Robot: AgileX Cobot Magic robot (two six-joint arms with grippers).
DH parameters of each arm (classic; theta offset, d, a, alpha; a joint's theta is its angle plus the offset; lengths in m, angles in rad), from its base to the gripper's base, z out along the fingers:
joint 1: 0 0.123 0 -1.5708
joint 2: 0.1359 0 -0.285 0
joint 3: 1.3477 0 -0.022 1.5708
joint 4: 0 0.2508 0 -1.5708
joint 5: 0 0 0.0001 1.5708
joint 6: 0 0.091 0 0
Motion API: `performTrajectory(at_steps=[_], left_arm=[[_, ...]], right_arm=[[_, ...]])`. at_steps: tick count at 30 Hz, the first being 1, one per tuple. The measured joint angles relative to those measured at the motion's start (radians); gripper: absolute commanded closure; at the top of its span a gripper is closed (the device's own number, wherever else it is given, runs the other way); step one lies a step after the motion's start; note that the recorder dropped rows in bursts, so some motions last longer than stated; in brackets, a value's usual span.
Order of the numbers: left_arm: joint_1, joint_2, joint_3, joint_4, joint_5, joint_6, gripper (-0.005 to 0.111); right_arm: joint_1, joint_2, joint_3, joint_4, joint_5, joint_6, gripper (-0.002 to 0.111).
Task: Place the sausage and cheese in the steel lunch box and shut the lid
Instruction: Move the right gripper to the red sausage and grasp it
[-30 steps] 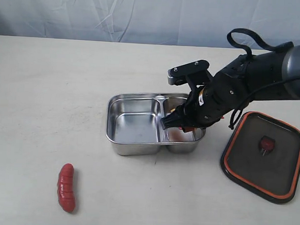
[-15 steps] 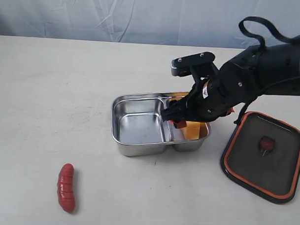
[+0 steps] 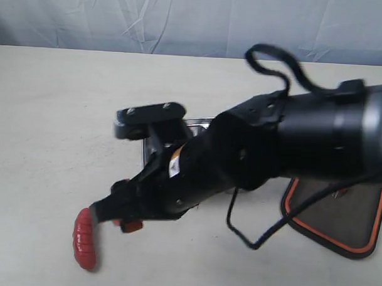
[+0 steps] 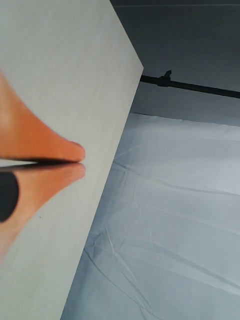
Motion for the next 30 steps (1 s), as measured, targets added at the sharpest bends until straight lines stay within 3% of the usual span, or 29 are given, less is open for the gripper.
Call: performTrajectory(at_steps=[11, 24, 26, 30], left_arm=[[0.0, 0.0, 0.0, 0.0, 0.0, 0.0, 0.107], [0.0, 0.0, 0.0, 0.0, 0.0, 0.0, 0.107], [0.0, 0.0, 0.0, 0.0, 0.0, 0.0, 0.107], [0.0, 0.0, 0.0, 0.0, 0.0, 0.0, 0.107]], right_arm=[[0.044, 0.357, -0.433, -0.12, 0.264, 0.125, 0.047], [0.101, 0.566, -0.647, -0.163, 0.406, 0.162, 0.048], [0.113, 0.581, -0.664, -0.178, 0.418, 0.162, 0.053], [0.119, 0.589, -0.675, -0.204, 0.44, 0.162, 0.092]])
